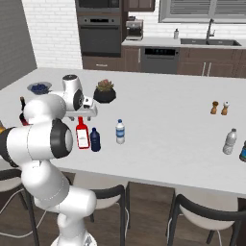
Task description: Move the plastic bottles in the middle to the plastics group, and the glass bottles in the middle to the glass group.
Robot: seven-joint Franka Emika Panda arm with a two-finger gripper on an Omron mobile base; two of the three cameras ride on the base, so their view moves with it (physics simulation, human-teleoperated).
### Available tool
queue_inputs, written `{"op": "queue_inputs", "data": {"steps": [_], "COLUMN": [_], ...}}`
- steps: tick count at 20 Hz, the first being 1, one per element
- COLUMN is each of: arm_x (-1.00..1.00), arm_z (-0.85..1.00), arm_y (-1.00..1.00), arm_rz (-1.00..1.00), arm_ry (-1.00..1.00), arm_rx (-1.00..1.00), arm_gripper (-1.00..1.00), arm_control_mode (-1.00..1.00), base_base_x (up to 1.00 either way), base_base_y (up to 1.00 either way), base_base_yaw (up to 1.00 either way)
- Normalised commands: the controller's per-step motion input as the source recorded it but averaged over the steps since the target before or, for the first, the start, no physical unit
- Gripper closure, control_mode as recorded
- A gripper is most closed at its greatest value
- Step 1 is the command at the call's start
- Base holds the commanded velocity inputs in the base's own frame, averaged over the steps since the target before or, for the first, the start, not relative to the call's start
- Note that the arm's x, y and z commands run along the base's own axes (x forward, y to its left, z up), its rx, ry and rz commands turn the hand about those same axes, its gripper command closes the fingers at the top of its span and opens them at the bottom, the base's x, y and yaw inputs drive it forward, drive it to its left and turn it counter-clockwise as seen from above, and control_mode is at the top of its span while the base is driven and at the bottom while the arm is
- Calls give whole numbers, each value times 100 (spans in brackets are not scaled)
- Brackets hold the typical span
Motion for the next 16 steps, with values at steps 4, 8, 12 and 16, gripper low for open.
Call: {"op": "queue_inputs", "data": {"steps": [4,8,12,16], "arm_x": [-11,-1,0,0], "arm_z": [-7,-19,-13,0], "arm_y": [0,0,0,0], "arm_rz": [0,0,0,0], "arm_ry": [0,0,0,0], "arm_rx": [0,0,0,0], "arm_gripper": [-100,-100,-100,-100], "arm_control_mode": [-100,-100,-100,-100], "base_base_x": [0,0,0,0], "base_base_y": [0,0,0,0], "base_base_yaw": [0,0,0,0]}}
